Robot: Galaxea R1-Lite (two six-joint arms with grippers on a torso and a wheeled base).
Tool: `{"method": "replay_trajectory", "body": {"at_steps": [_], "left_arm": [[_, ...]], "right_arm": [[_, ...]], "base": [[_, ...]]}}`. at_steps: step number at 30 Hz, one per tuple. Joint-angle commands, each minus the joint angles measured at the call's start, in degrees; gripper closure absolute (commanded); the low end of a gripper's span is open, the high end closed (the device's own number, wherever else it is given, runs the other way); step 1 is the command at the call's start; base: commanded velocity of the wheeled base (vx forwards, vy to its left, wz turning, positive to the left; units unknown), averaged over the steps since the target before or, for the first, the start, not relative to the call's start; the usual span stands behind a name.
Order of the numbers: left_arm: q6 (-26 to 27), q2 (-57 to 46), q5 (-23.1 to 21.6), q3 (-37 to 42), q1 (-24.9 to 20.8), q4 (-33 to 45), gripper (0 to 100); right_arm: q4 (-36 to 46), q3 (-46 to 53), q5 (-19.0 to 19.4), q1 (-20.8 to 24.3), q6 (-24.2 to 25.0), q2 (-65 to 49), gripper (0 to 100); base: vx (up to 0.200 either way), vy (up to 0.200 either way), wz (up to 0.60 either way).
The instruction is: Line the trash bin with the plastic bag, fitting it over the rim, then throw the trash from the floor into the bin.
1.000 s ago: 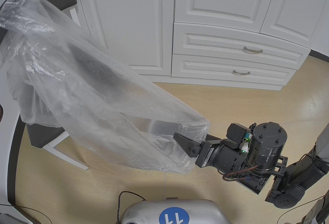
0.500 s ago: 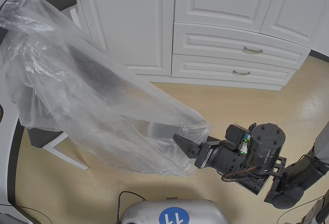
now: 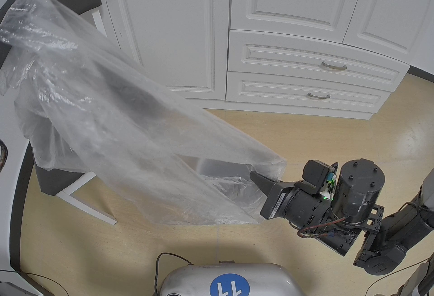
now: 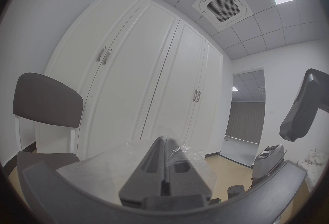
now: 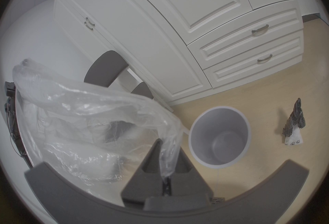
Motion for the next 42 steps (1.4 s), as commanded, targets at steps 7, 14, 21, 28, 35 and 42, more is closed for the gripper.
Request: {"method": "replay_trajectory", "body": {"at_steps": [7,14,21,28,35,42], "left_arm": [[-0.2,3.3,-0.1,1.6,0.0,1.6,100],[-0.5,7.8,0.0,2.7,0.0,5.1,100],[-2.9,15.9,-0.2,3.7,-1.5,6.6,100],[-9.1,28.2,-0.2,3.5,-3.7,6.8,100],[-9.4,28.0,-0.5,2.3,-1.0,16.5,100],[-9.3,25.3,-4.1,-0.1,5.6,26.3,100]], "right_arm": [[0.4,-0.2,-0.5,-2.7,-5.7,-7.4,100],[10.0,-1.1,-2.5,-6.2,-14.1,-20.4,100],[27.9,-7.1,-5.3,-6.3,-14.4,-33.0,100],[29.1,-6.8,-7.6,-6.3,-17.7,-36.9,100],[29.2,-5.5,-9.5,-5.6,-19.9,-36.2,100],[28.6,-3.4,-9.6,-5.5,-22.3,-33.6,100]], "base": [[0.000,0.000,0.00],[0.000,0.000,0.00],[0.000,0.000,0.00],[0.000,0.000,0.00],[0.000,0.000,0.00],[0.000,0.000,0.00]]}}
